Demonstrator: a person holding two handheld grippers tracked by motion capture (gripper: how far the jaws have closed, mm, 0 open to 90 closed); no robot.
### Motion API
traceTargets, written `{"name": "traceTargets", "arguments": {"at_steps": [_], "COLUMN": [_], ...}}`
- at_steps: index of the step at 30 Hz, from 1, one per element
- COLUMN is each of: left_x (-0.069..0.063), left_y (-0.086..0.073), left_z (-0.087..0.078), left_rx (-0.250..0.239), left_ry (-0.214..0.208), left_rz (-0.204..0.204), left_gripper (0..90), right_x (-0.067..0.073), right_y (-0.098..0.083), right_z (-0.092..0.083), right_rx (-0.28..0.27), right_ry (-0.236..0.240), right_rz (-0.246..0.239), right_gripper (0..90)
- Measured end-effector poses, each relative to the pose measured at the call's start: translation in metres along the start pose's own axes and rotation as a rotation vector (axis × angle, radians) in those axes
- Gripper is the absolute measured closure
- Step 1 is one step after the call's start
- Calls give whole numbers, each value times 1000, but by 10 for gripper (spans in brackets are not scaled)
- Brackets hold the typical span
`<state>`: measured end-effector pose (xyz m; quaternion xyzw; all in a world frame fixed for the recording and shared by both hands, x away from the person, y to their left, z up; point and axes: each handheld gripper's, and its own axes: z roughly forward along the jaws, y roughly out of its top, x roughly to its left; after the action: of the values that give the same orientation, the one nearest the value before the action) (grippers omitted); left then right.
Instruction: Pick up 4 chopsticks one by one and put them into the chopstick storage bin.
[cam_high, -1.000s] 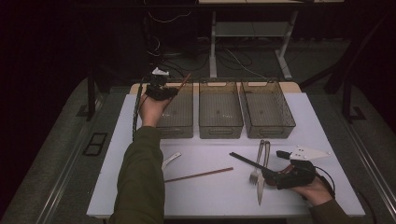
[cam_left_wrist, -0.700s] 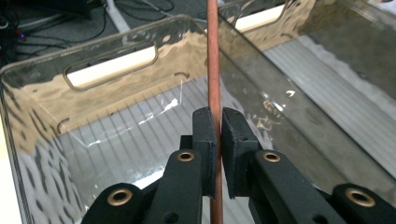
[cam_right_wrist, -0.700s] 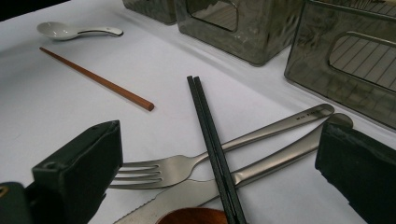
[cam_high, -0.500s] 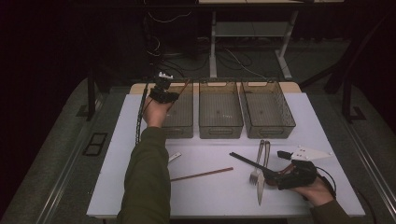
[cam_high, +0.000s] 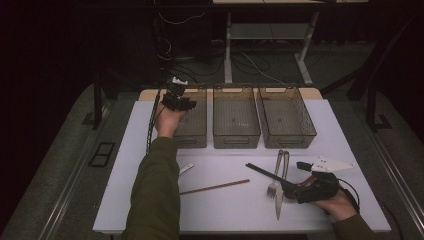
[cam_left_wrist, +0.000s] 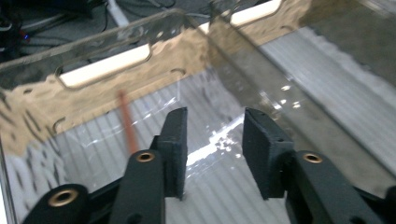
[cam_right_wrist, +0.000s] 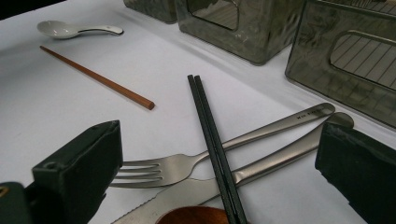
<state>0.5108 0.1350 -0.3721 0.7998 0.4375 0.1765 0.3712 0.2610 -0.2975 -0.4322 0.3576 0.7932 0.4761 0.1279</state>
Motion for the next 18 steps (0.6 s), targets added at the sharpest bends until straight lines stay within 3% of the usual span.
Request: {"name": "traceTargets", "arguments": {"at_steps": [4, 6, 12, 16, 18], "left_x": [-4, -5, -15, -21, -24], "left_y": [3, 4, 4, 4, 4], "left_z": [-6, -10, -23, -32, -36], "left_rx": [-11, -12, -57, -41, -55], "left_ry": [-19, -47, -99, -126, -138], "left_rz": [26, 24, 56, 82, 94], "left_gripper": [536, 516, 454, 392, 372], "right_x": [0, 0, 0, 0, 1], "right_y": [0, 0, 0, 0, 0], "right_z": [0, 0, 0, 0, 0], "right_rx": [2, 2, 1, 1, 1], "right_ry": [-1, -2, -4, -4, -4], "right_rz": [-4, -5, -2, -3, -3], "right_gripper": [5, 6, 5, 5, 5]}}
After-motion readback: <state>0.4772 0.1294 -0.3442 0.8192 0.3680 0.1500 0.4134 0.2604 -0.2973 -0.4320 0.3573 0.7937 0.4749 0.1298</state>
